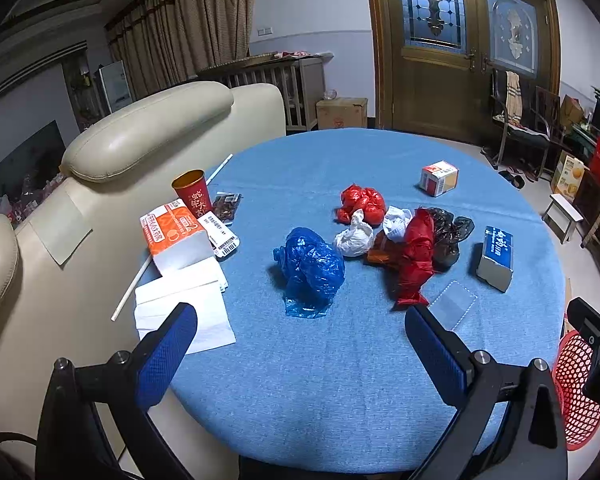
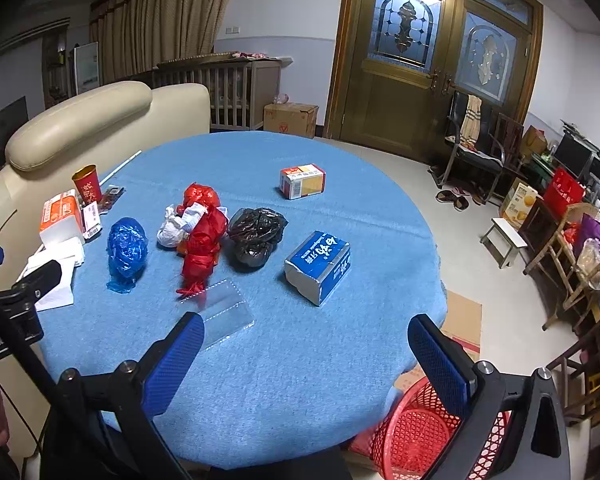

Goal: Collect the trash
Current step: 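Move both tools toward the blue toothpaste box and clear plastic tray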

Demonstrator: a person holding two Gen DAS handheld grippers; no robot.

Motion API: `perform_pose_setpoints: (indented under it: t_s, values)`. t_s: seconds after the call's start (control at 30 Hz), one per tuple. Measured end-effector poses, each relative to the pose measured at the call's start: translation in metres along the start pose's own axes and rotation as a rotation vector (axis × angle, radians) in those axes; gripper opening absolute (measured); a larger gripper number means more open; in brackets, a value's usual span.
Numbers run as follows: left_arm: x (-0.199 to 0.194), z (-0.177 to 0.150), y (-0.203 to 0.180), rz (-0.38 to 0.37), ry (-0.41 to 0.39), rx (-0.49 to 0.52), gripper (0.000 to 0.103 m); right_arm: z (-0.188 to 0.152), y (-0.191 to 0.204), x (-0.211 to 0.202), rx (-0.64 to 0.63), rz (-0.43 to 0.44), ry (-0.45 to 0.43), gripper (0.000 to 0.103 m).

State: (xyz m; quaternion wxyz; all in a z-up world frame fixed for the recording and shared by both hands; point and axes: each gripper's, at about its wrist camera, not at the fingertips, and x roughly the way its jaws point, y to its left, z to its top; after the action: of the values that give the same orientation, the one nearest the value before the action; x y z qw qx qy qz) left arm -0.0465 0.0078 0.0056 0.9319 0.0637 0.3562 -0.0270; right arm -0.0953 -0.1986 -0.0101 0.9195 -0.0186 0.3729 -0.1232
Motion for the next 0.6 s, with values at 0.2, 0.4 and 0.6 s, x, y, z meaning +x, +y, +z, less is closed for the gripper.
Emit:
perform_pose_setpoints:
  t_s: [0.2,0.4,0.6]
  values:
    - [0.0038,-0.0015,0.0003,0.0,0.01,0.002,0.103,-0.001,0.0021,0.0051,-0.009,-0.003,0.014,0.103]
    - [0.0054,-0.0023,0.0005,0.005,0.012,0.004,0.103,-0.0017,0.0032,0.009,-0.006,0.0,0.023,0.103]
    - [0.0064,-0.003,-0.0003,0.004,0.016,0.008,0.103,-0.002,0.0012,0.0102,-0.001,-0.003,0.034,0.103]
